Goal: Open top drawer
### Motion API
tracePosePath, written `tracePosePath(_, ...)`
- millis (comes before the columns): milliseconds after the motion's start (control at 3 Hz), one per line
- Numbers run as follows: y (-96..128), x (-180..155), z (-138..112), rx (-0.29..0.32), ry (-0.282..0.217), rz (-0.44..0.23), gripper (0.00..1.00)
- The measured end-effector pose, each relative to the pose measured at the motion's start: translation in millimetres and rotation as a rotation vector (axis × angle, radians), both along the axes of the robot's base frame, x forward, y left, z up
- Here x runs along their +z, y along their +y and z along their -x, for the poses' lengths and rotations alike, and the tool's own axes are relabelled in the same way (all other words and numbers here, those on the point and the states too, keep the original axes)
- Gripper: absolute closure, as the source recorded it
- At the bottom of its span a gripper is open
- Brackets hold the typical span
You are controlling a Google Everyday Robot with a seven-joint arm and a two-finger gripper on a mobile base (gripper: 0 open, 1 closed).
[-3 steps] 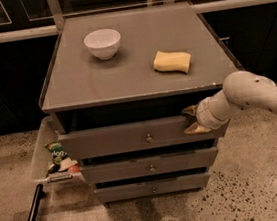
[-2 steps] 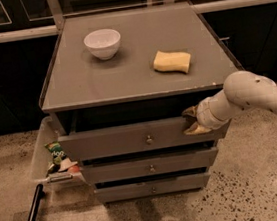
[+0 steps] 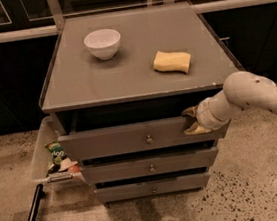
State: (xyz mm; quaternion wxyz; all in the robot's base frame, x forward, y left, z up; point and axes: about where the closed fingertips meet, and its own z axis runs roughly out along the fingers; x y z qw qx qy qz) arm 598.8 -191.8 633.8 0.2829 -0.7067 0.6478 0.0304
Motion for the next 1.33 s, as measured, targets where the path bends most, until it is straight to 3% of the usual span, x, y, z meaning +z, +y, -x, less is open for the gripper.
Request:
tracePosePath(667, -1, 2, 0, 0.001, 0.008, -0.008, 0.36)
tracePosePath(1000, -1, 4, 0, 0.001, 0.009, -0.008, 0.4)
tracePosePath(1333, -9, -3, 16, 0.006, 0.047, -0.034, 0.63)
